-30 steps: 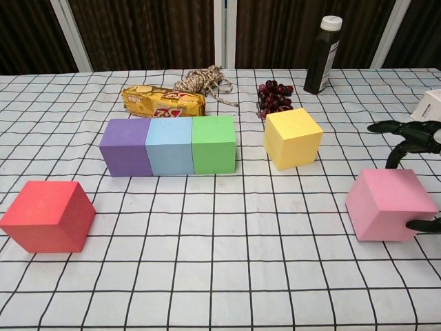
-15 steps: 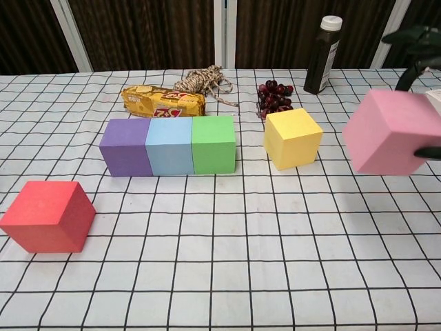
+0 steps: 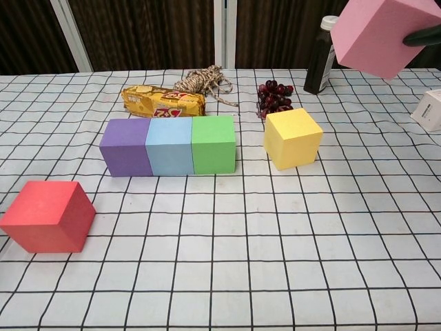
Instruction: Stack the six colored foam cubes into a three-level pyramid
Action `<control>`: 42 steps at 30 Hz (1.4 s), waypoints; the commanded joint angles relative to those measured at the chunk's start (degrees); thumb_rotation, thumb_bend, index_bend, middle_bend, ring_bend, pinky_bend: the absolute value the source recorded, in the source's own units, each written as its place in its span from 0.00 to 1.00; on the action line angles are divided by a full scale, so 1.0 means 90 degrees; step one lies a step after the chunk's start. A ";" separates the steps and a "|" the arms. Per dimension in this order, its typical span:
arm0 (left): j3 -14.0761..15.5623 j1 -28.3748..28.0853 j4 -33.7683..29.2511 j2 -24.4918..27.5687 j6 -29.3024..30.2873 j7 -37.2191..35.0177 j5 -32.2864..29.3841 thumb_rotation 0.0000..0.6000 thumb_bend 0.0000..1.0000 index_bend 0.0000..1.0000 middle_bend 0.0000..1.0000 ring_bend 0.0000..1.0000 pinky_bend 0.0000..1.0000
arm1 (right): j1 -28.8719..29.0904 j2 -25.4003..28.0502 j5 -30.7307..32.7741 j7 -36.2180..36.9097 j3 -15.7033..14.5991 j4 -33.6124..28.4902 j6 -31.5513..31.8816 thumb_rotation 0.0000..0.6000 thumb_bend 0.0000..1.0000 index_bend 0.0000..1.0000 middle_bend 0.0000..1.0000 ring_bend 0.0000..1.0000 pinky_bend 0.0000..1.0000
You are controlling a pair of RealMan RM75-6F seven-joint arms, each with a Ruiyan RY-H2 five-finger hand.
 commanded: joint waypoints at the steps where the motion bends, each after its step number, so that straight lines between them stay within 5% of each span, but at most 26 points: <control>1: 0.0034 -0.0141 -0.0141 -0.0064 -0.0204 0.0260 0.0010 1.00 0.00 0.04 0.13 0.01 0.02 | 0.0028 0.0039 0.0013 0.0070 0.0003 0.0015 -0.0039 1.00 0.08 0.00 0.42 0.07 0.00; 23: -0.0234 -0.0654 -0.0236 -0.1004 -0.1196 0.1933 -0.0979 1.00 0.00 0.02 0.14 0.00 0.01 | -0.0085 0.0041 -0.0262 0.0672 -0.0271 0.0491 0.0032 1.00 0.08 0.00 0.42 0.07 0.00; 34: -0.0402 -0.0492 -0.0417 -0.1417 -0.1030 0.2903 -0.2065 1.00 0.00 0.02 0.23 0.00 0.01 | -0.0118 -0.0022 -0.0305 0.0900 -0.0344 0.0704 0.0049 1.00 0.08 0.00 0.42 0.07 0.00; 42: -0.0363 -0.0502 -0.0393 -0.1555 -0.0968 0.3133 -0.2190 1.00 0.00 0.02 0.25 0.00 0.01 | -0.0116 -0.0076 -0.0293 0.0961 -0.0370 0.0795 0.0041 1.00 0.08 0.00 0.42 0.07 0.00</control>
